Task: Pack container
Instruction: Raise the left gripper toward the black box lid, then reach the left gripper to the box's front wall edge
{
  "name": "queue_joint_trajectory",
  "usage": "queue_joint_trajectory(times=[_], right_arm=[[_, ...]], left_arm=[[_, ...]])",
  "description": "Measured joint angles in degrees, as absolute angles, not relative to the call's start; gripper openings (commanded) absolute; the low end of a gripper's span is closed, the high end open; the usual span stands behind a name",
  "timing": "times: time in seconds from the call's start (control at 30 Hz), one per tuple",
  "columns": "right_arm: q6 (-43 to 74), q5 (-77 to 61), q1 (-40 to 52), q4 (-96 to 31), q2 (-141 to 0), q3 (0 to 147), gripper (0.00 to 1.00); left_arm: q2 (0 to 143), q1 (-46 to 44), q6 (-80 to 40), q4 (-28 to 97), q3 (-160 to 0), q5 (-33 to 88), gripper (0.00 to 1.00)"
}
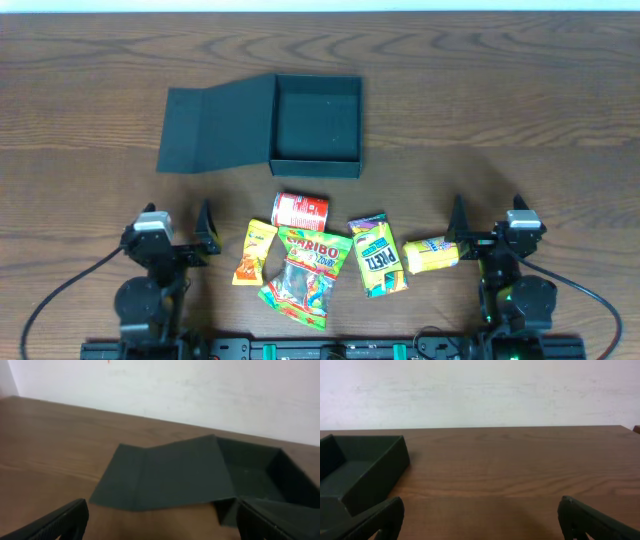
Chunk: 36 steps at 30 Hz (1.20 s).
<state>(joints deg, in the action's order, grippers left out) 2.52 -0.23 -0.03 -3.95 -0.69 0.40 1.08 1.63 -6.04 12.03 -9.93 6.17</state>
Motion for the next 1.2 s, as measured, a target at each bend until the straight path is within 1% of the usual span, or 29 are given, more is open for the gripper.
queue_joint_trajectory(times=[0.17, 0.37, 0.47, 0.7, 0.83, 0.97, 1.1, 1.2], right_arm=[[2.52, -0.21, -0.03, -3.95, -0.67, 0.4, 0.99], [2.55, -0.21, -0.03, -4.01, -0.69, 0.4, 0.99], [2.52, -0.21, -0.03, -3.95, -0.64, 0.4, 0.99], [2.52, -0.21, -0.03, -3.95, -0.62, 0.4, 0.99], [2.55, -0.21, -0.03, -3.97, -0.62, 0.4, 0.99], [2.55, -0.21, -0.03, -3.97, -0.62, 0.4, 0.99], [2.55, -0.21, -0.03, -3.95, -0.62, 0.4, 0.99], [2.55, -0.21, -0.03, -3.97, -0.64, 0.4, 0.99]], left_arm=[[5.54, 1.63, -6.22, 17.63, -24.27, 5.8, 0.95], [18.92, 1.63, -9.17, 27.29, -40.86, 6.31, 0.95], [28.73, 1.63, -11.99, 31.75, -48.9, 9.32, 0.95], [47.59, 0.56, -16.64, 35.7, -61.14, 19.46, 0.96], [56.9, -5.26, -18.44, 36.99, -64.49, 23.03, 0.96], [65.14, -14.76, -20.86, 36.95, -64.75, 24.77, 0.95], [71.92, -23.73, -23.7, 34.68, -64.75, 25.67, 0.96], [76.18, -28.21, -28.71, 32.16, -64.75, 26.48, 0.95]])
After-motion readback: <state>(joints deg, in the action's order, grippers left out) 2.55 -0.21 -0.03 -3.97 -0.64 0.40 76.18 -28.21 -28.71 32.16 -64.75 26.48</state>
